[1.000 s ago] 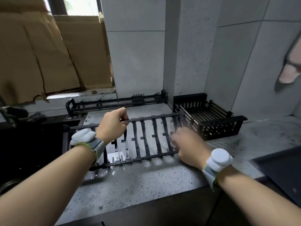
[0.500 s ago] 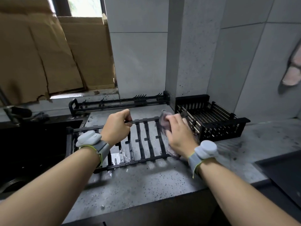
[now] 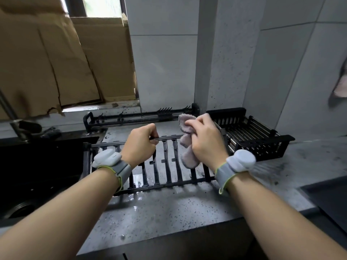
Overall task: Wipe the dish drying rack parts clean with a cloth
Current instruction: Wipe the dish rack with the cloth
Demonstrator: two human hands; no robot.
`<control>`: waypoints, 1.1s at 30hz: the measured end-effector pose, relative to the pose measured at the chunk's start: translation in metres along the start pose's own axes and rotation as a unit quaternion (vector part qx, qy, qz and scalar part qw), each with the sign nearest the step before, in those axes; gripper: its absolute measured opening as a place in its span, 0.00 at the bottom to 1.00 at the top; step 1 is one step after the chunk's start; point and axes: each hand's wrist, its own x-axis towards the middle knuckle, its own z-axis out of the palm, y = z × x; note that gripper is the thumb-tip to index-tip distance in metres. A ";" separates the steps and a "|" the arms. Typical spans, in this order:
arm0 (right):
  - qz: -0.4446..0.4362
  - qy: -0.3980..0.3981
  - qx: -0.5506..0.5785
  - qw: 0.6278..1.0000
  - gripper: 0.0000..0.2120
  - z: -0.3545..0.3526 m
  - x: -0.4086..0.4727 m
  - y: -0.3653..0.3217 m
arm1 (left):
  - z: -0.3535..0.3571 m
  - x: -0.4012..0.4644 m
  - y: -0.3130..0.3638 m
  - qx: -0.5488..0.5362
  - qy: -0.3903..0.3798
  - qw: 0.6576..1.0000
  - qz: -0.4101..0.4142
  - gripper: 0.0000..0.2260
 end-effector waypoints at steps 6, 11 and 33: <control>-0.059 -0.098 -0.057 0.992 0.11 0.034 -0.057 0.009 | 0.002 -0.005 -0.003 0.002 0.014 1.000 0.008 0.07; -0.063 -0.204 -0.061 0.975 0.07 0.010 -0.072 0.009 | 0.004 -0.003 0.003 -0.004 0.013 1.000 0.009 0.07; -0.119 -0.219 -0.025 0.968 0.06 0.021 -0.077 -0.003 | 0.002 -0.003 0.002 -0.012 0.028 0.999 -0.010 0.06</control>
